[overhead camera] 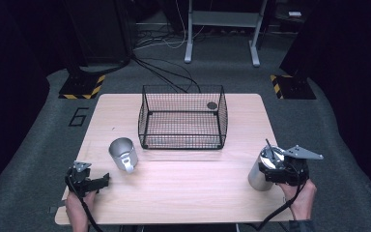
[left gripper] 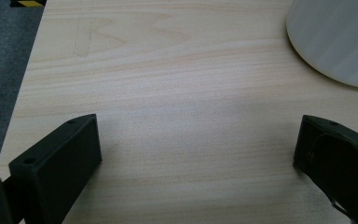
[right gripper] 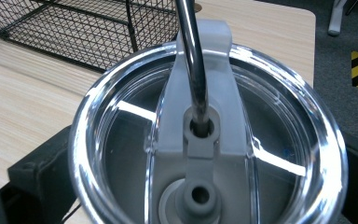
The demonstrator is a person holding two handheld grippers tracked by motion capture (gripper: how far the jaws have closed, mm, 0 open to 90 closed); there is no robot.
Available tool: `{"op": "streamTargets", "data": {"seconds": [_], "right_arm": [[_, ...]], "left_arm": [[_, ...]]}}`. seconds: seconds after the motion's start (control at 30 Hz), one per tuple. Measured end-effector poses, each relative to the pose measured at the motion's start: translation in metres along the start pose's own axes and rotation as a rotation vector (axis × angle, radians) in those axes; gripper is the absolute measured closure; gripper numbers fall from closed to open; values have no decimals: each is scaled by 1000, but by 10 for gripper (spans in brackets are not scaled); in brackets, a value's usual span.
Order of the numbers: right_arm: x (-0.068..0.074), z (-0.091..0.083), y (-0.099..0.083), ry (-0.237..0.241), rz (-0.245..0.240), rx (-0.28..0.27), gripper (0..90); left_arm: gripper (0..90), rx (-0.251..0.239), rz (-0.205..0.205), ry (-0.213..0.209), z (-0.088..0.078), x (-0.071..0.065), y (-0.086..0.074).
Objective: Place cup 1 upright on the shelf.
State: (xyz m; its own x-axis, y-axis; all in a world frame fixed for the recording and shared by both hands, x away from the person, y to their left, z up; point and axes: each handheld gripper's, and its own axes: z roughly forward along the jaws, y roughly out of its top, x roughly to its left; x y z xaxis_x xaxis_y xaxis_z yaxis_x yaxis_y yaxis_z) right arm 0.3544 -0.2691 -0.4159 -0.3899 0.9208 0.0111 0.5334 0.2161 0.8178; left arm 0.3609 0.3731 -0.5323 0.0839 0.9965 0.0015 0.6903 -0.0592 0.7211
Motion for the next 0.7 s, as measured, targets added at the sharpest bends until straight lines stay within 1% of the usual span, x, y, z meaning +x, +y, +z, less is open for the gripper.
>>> {"op": "streamTargets", "data": {"seconds": [0.13, 0.17, 0.27, 0.43, 0.7], "right_arm": [[0, 2, 1, 1, 3, 3, 8], [0, 3, 2, 8, 2, -7, 21], [0, 4, 2, 5, 4, -6, 24], [1, 3, 1, -4, 1, -19, 30], [1, 3, 0, 2, -1, -26, 33]], "left_arm": [[4, 5, 1, -3, 0, 0, 0], [4, 4, 1, -2, 0, 0, 0], [4, 4, 2, -2, 0, 0, 0], [4, 4, 2, -2, 0, 0, 0], [4, 4, 1, -2, 0, 0, 0]]}}
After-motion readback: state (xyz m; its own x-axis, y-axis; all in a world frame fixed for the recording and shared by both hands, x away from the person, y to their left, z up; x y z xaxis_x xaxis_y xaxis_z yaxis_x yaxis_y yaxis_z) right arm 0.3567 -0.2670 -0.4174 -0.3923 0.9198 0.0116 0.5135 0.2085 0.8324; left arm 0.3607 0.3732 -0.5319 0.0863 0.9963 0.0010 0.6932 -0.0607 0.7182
